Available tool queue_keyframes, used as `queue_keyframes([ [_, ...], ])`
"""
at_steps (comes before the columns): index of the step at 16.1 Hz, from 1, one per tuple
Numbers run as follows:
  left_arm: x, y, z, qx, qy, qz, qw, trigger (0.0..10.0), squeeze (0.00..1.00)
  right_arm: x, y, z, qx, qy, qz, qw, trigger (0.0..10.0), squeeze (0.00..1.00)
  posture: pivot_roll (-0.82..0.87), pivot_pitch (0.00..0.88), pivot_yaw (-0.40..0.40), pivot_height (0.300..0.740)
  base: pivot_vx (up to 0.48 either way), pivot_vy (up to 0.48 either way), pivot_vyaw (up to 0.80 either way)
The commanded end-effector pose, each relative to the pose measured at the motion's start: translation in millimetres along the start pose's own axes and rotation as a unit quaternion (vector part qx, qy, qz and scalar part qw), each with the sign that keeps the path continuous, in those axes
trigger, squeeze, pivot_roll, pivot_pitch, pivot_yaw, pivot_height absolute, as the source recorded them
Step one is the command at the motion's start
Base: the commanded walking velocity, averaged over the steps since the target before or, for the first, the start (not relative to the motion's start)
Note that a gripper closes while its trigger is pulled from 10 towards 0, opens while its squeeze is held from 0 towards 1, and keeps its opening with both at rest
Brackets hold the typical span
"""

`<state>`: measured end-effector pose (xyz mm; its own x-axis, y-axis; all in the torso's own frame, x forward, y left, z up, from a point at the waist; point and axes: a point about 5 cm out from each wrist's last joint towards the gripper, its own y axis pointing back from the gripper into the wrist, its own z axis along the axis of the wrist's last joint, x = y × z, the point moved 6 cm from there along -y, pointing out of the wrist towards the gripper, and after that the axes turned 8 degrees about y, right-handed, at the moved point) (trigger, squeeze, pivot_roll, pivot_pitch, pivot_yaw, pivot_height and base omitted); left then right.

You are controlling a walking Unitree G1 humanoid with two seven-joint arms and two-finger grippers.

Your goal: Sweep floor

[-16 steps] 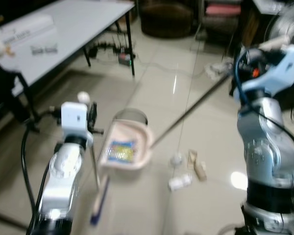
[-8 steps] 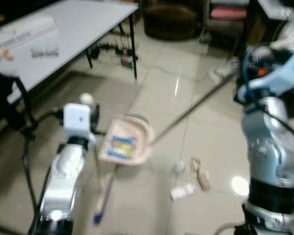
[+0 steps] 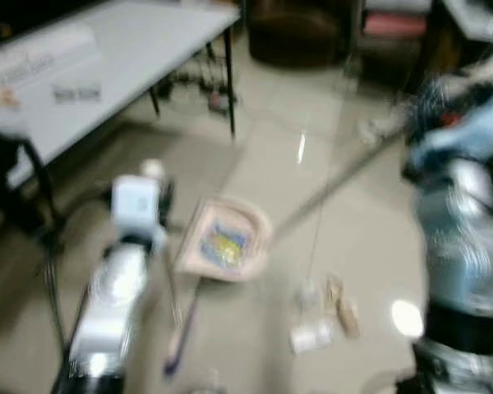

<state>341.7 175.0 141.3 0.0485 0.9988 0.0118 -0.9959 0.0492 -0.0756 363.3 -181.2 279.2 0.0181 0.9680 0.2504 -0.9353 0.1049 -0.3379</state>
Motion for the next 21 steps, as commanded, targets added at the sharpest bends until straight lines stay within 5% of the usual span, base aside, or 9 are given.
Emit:
queue_keyframes([
  [1, -4.1, -1.0, 12, -0.022, -0.008, -0.008, 1.0, 10.0, 0.0, -1.5, -2.7, 15, -0.027, -0.009, -0.001, 1.0, 10.0, 0.0, -0.01, 0.046, 0.039, 0.74, 0.409, 0.0, 0.0],
  [21, -7.1, -3.6, 3, -0.006, -0.009, -0.016, 1.0, 10.0, 0.0, -21.3, -0.5, 11, -0.031, -0.001, -0.044, 0.999, 10.0, 0.0, -0.03, 0.033, 0.051, 0.74, 0.389, 0.0, 0.0],
])
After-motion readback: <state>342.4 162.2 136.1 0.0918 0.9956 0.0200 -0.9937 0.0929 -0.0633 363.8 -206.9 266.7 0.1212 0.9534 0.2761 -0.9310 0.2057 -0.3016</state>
